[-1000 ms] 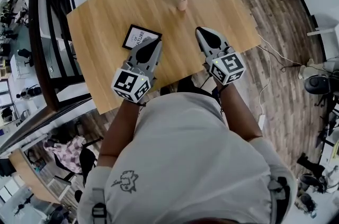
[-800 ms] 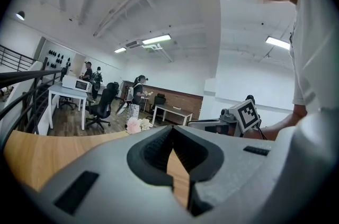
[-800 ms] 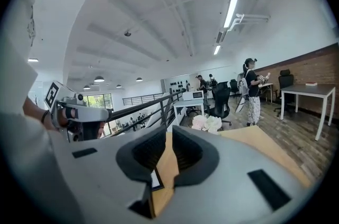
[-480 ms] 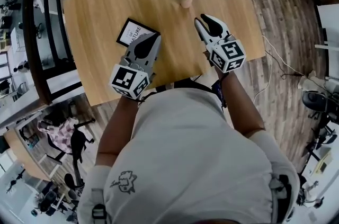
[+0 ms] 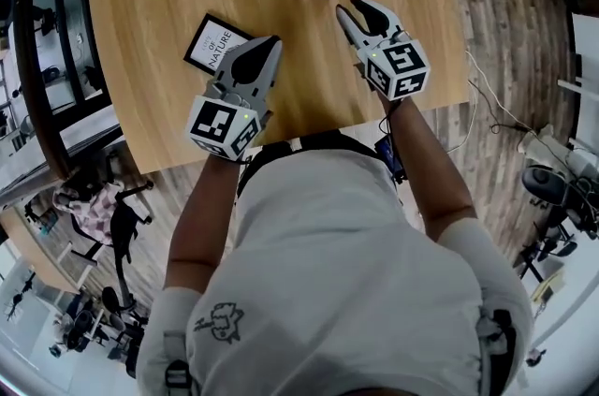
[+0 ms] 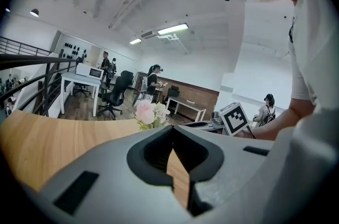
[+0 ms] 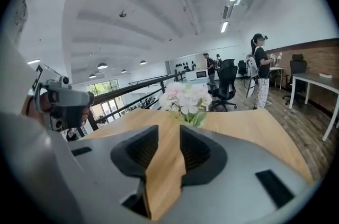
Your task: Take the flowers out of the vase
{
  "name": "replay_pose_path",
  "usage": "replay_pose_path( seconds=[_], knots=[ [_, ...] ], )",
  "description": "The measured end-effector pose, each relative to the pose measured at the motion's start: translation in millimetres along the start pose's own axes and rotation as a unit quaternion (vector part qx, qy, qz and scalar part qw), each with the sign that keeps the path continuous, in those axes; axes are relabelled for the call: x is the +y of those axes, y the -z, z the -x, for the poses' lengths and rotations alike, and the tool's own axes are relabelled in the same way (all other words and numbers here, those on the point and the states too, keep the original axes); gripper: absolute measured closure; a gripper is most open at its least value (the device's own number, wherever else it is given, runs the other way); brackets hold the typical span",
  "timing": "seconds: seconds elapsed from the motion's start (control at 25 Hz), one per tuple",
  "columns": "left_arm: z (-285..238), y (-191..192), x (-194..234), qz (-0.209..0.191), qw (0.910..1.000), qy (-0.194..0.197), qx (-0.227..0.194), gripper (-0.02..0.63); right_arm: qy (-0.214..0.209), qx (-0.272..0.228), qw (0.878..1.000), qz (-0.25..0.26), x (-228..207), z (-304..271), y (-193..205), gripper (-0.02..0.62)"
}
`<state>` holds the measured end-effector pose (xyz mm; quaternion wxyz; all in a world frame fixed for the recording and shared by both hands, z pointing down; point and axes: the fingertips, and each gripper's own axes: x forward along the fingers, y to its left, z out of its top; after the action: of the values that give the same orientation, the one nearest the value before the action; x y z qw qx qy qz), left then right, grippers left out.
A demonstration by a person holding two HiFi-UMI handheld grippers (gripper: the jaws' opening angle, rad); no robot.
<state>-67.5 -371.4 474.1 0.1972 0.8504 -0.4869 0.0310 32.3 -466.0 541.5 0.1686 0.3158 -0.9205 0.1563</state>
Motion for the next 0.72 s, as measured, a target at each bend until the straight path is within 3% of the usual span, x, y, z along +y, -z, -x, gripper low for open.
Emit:
replay_pose_path(
  seconds=[0.32, 0.72],
  knots=[
    [-37.3, 11.0, 20.1, 0.031, 0.9995, -0.01, -0.001, 0.601, -0.005, 0.027, 1.0, -0.003, -24.4, -45.4, 26.6, 0.446],
    [-51.7, 21.5, 30.7, 0.04, 0.9988, -0.024, 0.011, 0.601, -0.003, 0.053, 0.999, 0.012, -45.6, -91.9, 33.4, 0.408]
  ],
)
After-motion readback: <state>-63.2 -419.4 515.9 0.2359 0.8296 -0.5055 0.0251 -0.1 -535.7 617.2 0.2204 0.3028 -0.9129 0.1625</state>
